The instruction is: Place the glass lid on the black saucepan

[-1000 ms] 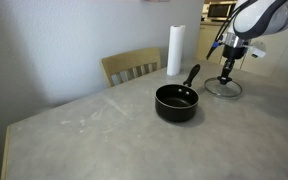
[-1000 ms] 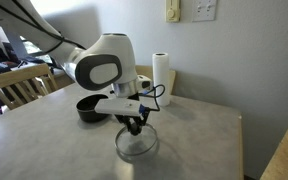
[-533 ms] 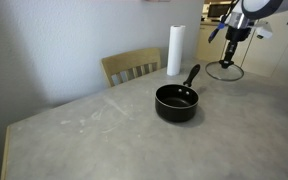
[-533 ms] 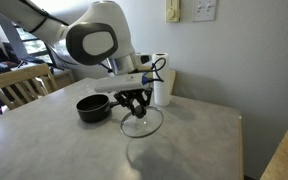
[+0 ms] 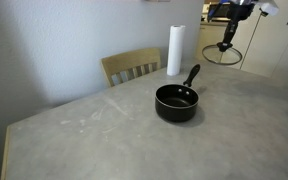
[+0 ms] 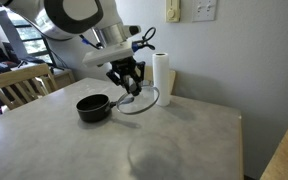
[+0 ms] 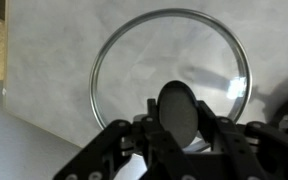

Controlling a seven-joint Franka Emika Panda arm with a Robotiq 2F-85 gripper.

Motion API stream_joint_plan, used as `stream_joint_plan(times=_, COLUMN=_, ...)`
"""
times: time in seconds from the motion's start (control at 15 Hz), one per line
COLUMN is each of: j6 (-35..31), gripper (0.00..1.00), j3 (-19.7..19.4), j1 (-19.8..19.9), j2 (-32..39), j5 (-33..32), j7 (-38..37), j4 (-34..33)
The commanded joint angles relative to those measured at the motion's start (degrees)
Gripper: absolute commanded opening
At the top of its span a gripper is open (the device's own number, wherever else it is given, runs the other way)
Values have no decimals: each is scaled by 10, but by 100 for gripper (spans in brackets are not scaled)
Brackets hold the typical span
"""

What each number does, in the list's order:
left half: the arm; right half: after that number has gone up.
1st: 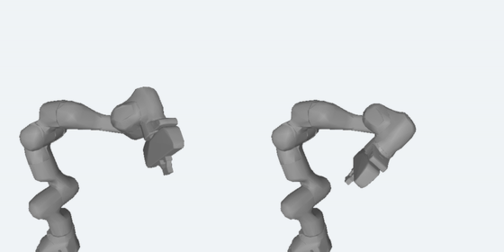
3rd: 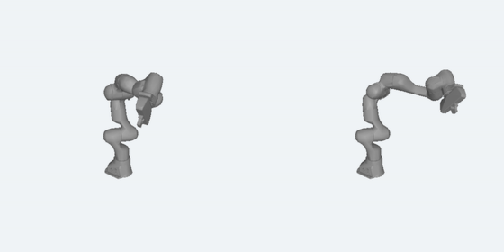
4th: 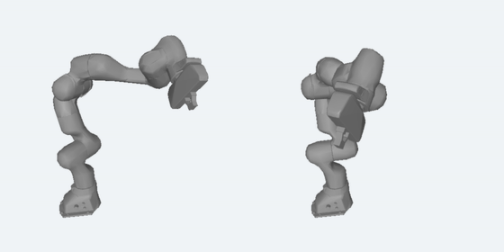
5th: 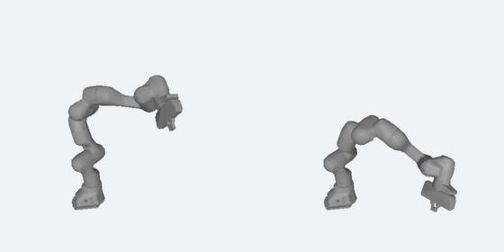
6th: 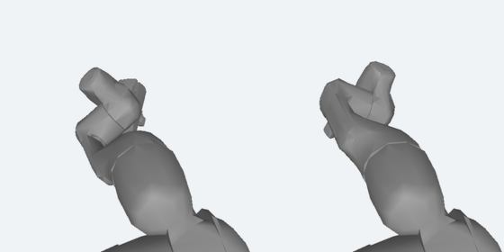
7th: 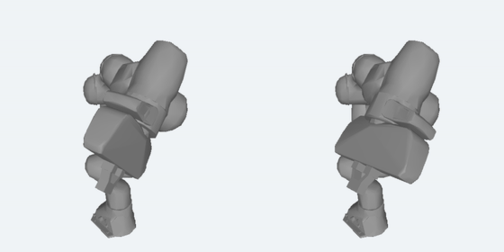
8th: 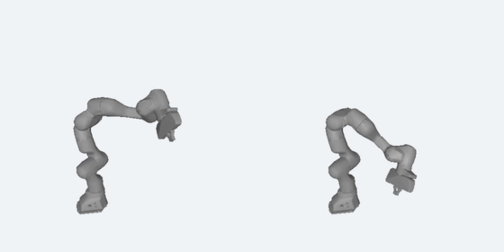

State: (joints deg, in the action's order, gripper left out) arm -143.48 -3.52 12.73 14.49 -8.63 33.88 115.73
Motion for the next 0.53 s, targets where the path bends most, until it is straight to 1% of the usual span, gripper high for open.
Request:
stream_joint_plan(times=0.0, j6=17, gripper=16, j3=11, j1=-12, j2=-38, j5=19, j7=17, j4=15)
stream_joint_plan(times=0.2, j6=31, gripper=16, j3=26, j1=-21, j2=-47, j5=53, j7=39, j4=12)
stream_joint_plan(times=0.33, j6=54, gripper=16, j3=37, j1=-27, j2=-50, j5=86, j7=59, j4=8)
stream_joint_plan(times=0.47, j6=79, gripper=16, j3=43, j1=-38, j2=-50, j5=104, j7=65, j4=2)
